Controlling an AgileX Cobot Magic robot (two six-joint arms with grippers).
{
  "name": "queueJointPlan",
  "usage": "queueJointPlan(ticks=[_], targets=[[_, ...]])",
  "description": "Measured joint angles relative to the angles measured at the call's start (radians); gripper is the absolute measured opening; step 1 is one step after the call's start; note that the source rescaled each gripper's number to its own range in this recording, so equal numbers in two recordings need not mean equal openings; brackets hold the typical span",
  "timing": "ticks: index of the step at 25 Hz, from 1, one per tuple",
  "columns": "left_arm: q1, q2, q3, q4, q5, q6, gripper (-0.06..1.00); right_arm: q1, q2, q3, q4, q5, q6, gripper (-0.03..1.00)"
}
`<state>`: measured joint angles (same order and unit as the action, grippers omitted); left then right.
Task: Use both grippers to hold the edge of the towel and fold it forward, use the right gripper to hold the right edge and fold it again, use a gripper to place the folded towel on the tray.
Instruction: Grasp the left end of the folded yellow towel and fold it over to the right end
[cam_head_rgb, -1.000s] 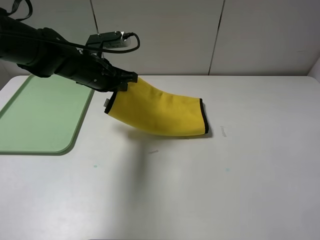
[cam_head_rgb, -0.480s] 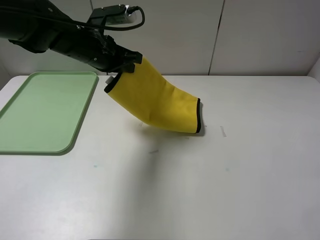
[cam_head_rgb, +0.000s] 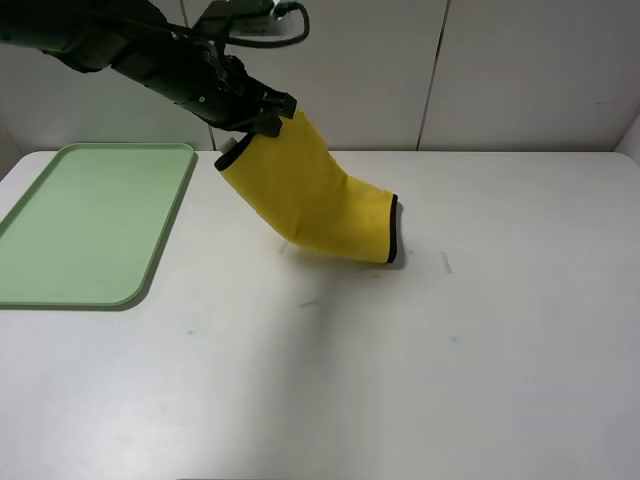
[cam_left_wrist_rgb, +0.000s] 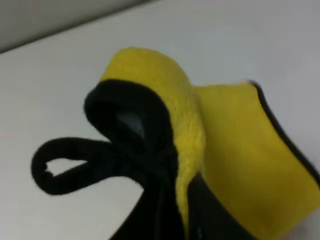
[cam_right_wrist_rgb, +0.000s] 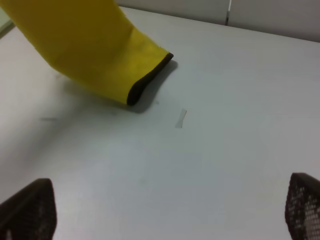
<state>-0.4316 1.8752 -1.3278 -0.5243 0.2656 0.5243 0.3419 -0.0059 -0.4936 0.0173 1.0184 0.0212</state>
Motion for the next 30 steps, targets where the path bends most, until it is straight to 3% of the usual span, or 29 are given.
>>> queueJointPlan(ticks=[7,11,24,30], targets=[[-0.062,0.098,-0.167,0.195,0.117,-0.105,0.02,0.000,0.000,0.000,0.000,0.000,0.000,1.00],[-0.103,0.158,-0.247,0.260,0.157,-0.174,0.02,0.000,0.000,0.000,0.000,0.000,0.000,1.00],[-0.244,0.347,-0.367,0.277,0.169,-0.215,0.02,0.000,0.000,0.000,0.000,0.000,0.000,1.00],[-0.269,0.382,-0.375,0.270,0.102,-0.218,0.02,0.000,0.000,0.000,0.000,0.000,0.000,1.00]])
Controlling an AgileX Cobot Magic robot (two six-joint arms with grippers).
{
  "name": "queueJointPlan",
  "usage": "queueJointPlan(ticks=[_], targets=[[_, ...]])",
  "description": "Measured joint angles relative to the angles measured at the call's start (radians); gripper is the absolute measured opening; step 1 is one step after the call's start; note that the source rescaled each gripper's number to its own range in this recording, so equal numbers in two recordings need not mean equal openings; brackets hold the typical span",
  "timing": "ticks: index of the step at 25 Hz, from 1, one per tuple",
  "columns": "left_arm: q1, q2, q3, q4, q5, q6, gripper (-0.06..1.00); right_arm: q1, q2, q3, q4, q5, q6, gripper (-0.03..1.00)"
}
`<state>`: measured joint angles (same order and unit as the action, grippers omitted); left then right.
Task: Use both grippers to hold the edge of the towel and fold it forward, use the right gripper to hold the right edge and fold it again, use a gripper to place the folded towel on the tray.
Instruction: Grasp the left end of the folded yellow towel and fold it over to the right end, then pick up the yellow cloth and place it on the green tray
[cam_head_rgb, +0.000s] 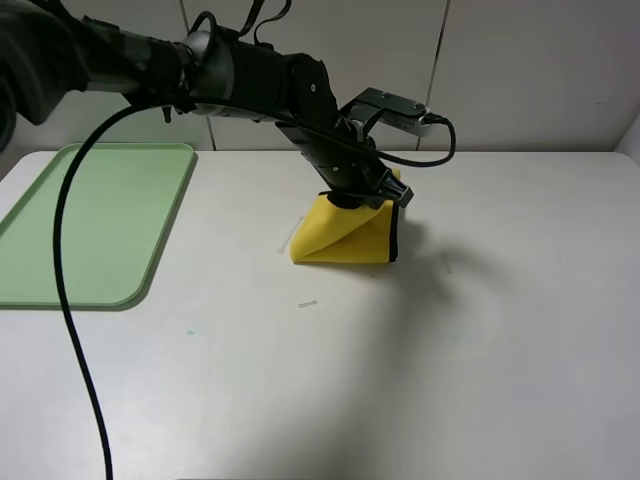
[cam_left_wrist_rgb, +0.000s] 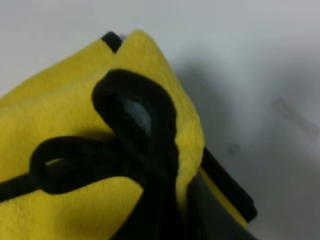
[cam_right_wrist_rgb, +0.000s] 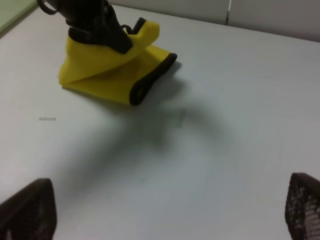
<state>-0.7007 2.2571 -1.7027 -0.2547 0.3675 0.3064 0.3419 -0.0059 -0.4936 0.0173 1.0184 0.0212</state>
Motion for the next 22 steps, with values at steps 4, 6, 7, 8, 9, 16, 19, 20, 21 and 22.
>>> queueJointPlan(ticks=[4,6,7,8,9,16,19,20,21,22], targets=[[-0.002,0.012,0.000,-0.001,-0.059,-0.022,0.02,0.000,0.000,0.000,0.000,0.000,0.000,1.00],[-0.002,0.013,0.000,-0.001,-0.072,-0.049,0.03,0.000,0.000,0.000,0.000,0.000,0.000,1.00],[-0.002,0.013,0.000,-0.001,-0.078,-0.058,0.05,0.000,0.000,0.000,0.000,0.000,0.000,1.00],[-0.003,0.013,0.000,-0.001,-0.087,-0.058,0.10,0.000,0.000,0.000,0.000,0.000,0.000,1.00],[-0.003,0.013,0.000,-0.001,-0.097,-0.057,0.19,0.000,0.000,0.000,0.000,0.000,0.000,1.00],[-0.015,0.013,0.000,-0.004,-0.197,0.002,0.94,0.000,0.000,0.000,0.000,0.000,0.000,1.00],[-0.018,0.013,0.000,-0.004,-0.220,0.002,0.98,0.000,0.000,0.000,0.000,0.000,0.000,1.00],[-0.018,0.013,0.000,-0.004,-0.222,0.002,0.99,0.000,0.000,0.000,0.000,0.000,0.000,1.00],[-0.018,0.012,0.000,-0.004,-0.222,0.002,0.99,0.000,0.000,0.000,0.000,0.000,0.000,1.00],[-0.018,0.011,0.000,-0.004,-0.218,0.002,0.99,0.000,0.000,0.000,0.000,0.000,0.000,1.00]])
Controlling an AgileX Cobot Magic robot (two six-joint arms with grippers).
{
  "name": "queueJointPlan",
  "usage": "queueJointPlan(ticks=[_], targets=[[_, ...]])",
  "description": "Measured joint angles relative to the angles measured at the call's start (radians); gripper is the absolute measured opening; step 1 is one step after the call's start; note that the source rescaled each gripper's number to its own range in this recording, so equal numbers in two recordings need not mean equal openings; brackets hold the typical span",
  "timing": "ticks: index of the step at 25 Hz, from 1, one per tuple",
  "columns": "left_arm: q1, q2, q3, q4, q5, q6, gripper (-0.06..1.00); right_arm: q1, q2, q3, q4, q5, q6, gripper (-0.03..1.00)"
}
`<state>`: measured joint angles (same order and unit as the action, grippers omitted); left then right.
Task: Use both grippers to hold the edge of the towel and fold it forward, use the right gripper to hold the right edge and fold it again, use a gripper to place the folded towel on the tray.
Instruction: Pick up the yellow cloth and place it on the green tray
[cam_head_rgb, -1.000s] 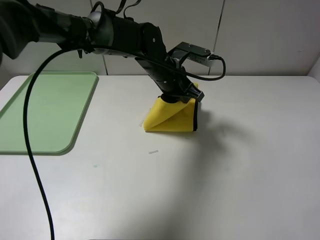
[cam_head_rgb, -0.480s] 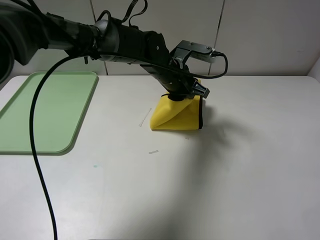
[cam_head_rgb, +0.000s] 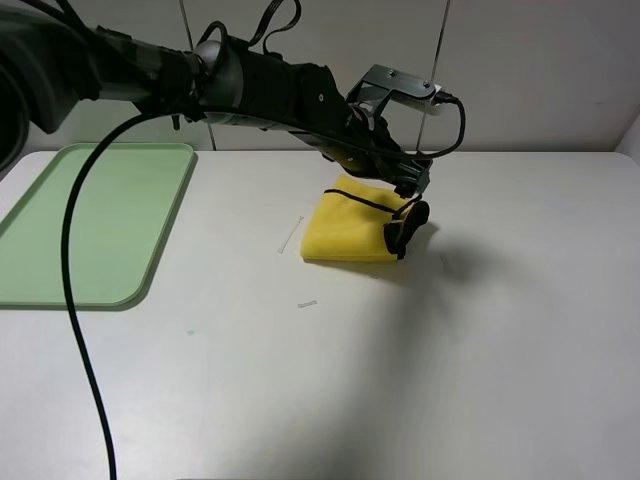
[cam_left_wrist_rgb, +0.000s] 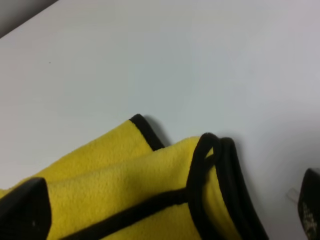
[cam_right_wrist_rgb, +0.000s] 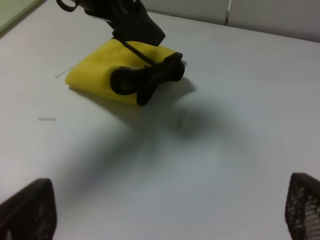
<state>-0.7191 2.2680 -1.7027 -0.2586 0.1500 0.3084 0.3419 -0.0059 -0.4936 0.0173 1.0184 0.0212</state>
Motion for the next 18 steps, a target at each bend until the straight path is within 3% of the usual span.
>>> queueJointPlan(ticks=[6,10,18], targets=[[0.021,-0.045,0.000,0.000,0.096,-0.013,1.00,0.000,0.000,0.000,0.000,0.000,0.000,1.00],[0.070,-0.071,0.000,0.027,0.191,-0.097,1.00,0.000,0.000,0.000,0.000,0.000,0.000,1.00],[0.106,-0.070,0.016,0.284,0.319,-0.412,1.00,0.000,0.000,0.000,0.000,0.000,0.000,1.00]])
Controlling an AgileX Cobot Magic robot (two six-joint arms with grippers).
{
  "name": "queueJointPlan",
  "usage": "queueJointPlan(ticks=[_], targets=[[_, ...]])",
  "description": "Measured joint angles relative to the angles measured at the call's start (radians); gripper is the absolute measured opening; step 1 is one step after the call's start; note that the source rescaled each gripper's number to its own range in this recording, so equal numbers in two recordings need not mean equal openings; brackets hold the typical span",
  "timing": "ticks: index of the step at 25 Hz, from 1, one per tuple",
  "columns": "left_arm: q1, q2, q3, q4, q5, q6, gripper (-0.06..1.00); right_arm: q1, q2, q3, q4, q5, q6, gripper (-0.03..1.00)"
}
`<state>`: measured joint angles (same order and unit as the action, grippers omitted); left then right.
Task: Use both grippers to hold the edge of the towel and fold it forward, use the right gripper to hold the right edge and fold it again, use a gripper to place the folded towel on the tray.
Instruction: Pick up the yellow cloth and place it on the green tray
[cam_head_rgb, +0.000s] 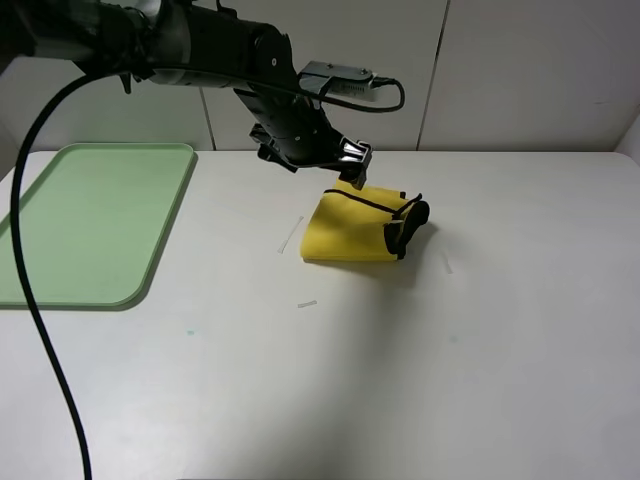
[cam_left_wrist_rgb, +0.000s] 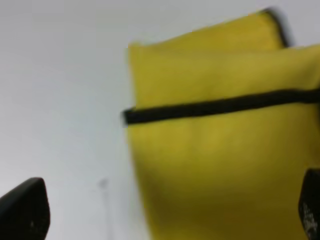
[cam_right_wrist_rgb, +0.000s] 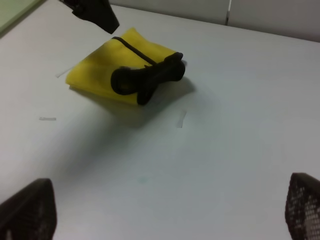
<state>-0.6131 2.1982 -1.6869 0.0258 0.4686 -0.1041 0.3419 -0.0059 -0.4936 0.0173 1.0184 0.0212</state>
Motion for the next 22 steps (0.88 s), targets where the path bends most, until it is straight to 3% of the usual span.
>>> queueJointPlan(ticks=[22], targets=[[-0.004,0.153,0.003,0.001,-0.009,-0.027,0.99,0.000,0.000,0.000,0.000,0.000,0.000,1.00]])
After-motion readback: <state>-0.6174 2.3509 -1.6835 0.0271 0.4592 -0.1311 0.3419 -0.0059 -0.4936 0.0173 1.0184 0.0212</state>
